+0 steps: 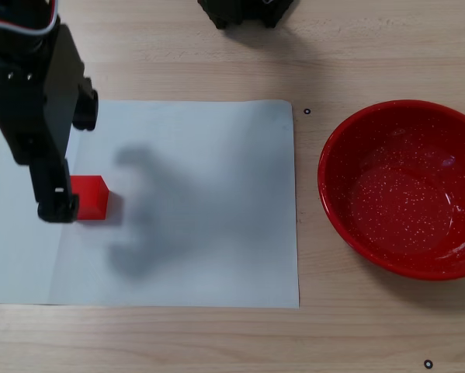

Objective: Grasp the red cube and put it in the red bowl.

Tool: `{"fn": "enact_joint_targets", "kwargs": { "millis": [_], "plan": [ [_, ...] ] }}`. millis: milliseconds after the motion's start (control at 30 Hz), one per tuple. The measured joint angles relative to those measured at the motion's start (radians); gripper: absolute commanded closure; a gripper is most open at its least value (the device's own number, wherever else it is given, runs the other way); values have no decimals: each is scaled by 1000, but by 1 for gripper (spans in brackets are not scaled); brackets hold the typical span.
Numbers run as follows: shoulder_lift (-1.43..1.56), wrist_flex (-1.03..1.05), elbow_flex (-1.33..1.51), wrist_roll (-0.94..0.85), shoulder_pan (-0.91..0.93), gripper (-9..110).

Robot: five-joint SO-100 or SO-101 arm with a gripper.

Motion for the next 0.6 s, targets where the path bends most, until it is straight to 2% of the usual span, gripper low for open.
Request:
{"fn": "enact_joint_targets", "kwargs": {
  "millis": [600],
  "plan": [
    [-163, -29, -109, 2, 8, 46]
  ]
}}
